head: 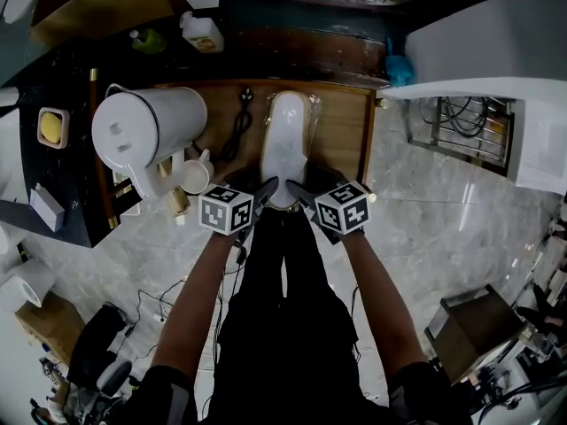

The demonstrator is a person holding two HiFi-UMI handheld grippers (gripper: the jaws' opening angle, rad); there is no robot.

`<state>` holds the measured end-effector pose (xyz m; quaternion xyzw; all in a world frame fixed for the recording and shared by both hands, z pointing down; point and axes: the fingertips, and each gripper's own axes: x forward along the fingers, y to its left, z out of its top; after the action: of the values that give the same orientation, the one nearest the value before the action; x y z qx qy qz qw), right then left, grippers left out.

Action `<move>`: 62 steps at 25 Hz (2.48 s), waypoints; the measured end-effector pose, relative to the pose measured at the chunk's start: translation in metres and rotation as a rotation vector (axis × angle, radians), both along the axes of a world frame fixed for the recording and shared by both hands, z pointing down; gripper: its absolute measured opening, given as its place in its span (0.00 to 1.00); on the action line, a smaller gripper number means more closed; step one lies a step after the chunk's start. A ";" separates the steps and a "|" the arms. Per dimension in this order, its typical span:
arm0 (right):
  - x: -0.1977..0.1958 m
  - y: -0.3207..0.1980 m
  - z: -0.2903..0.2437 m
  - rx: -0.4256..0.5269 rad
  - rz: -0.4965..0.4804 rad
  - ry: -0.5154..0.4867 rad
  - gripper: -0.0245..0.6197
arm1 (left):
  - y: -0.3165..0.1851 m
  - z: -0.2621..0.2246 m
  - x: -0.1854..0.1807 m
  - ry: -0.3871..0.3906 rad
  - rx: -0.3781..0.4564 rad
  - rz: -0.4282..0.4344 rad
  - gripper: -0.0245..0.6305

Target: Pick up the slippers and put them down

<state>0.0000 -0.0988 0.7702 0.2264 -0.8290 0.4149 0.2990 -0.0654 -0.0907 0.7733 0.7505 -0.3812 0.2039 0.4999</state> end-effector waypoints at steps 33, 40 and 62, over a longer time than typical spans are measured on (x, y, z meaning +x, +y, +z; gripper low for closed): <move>-0.015 0.020 -0.065 0.057 0.015 -0.025 0.44 | 0.019 -0.066 -0.006 0.089 0.035 -0.019 0.38; -0.016 0.030 -0.099 0.090 0.051 -0.043 0.44 | 0.024 -0.104 -0.009 0.113 0.094 -0.032 0.38; -0.007 0.049 -0.159 0.180 0.167 -0.062 0.44 | 0.037 -0.166 0.000 0.158 0.221 0.042 0.38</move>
<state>-0.0066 -0.0502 0.6110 0.3074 -0.8500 0.3692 0.2160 -0.0655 -0.0541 0.6071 0.8226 -0.3448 0.1113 0.4383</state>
